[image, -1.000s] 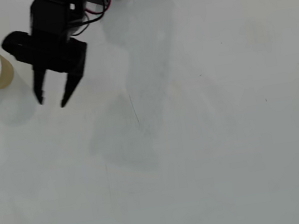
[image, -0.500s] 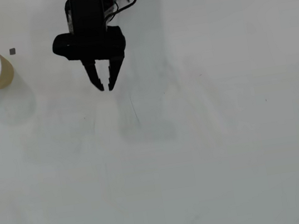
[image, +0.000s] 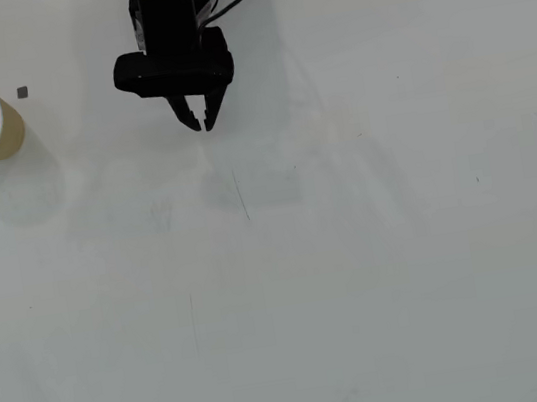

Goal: Pick up the cube and drop it in the cup.

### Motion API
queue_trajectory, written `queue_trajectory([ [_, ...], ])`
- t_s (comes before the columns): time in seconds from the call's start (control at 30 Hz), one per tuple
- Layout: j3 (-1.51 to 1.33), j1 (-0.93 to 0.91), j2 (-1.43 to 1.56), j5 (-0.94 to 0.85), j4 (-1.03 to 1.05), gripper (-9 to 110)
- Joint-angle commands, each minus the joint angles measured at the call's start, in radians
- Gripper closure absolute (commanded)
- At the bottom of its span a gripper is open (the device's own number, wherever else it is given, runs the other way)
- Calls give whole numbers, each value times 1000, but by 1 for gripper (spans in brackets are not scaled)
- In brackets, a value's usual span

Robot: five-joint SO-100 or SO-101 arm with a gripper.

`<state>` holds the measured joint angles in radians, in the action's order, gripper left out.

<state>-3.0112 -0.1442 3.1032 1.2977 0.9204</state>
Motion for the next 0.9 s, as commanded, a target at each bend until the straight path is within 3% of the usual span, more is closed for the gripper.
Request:
queue_trajectory([
  [0.0,15,-2,31,-2,9,102],
  [0.4,-51,-14,34,-9,233,102],
  [0.87,-86,-31,35,12,241,101],
])
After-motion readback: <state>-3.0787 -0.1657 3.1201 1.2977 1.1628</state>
